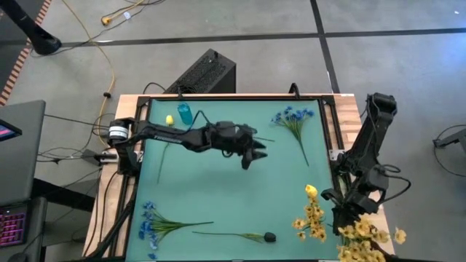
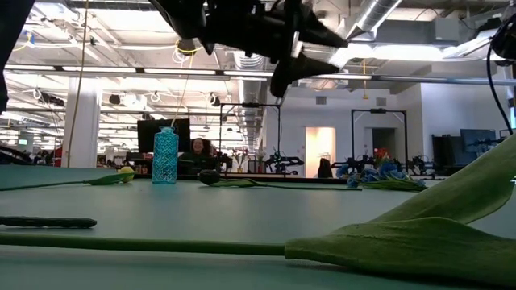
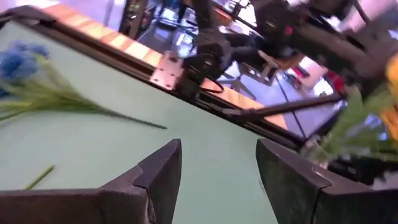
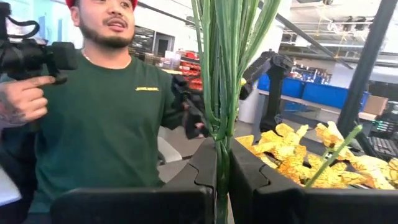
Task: Sort flowers into vase by color
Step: Put the yellow flower into the transparent vase
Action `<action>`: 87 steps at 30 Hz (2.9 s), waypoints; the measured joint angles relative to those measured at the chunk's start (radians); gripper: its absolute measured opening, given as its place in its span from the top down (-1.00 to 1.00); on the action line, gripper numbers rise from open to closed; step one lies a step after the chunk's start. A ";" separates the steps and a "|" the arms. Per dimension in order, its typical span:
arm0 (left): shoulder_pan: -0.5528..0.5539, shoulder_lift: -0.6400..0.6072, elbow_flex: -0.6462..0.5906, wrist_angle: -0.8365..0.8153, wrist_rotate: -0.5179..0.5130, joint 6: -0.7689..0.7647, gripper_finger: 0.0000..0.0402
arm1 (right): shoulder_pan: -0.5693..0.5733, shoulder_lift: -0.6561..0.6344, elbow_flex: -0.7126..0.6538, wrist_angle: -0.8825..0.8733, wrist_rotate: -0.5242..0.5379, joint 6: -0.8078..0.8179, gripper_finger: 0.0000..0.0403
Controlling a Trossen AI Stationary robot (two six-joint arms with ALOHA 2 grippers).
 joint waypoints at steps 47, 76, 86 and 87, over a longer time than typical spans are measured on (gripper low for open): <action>-0.275 0.000 0.000 0.078 -0.133 0.394 0.03 | 0.100 0.118 -0.110 0.230 0.355 -0.047 0.78; -0.281 0.000 0.008 0.231 -0.012 0.424 0.03 | 0.074 0.252 -0.125 0.358 0.353 0.052 0.78; -0.383 0.001 0.128 0.227 -0.058 0.567 0.03 | 0.074 0.252 -0.125 0.356 0.363 0.053 0.78; -0.396 0.008 0.140 0.231 -0.082 0.580 0.03 | 0.074 0.252 -0.125 0.356 0.363 0.053 0.78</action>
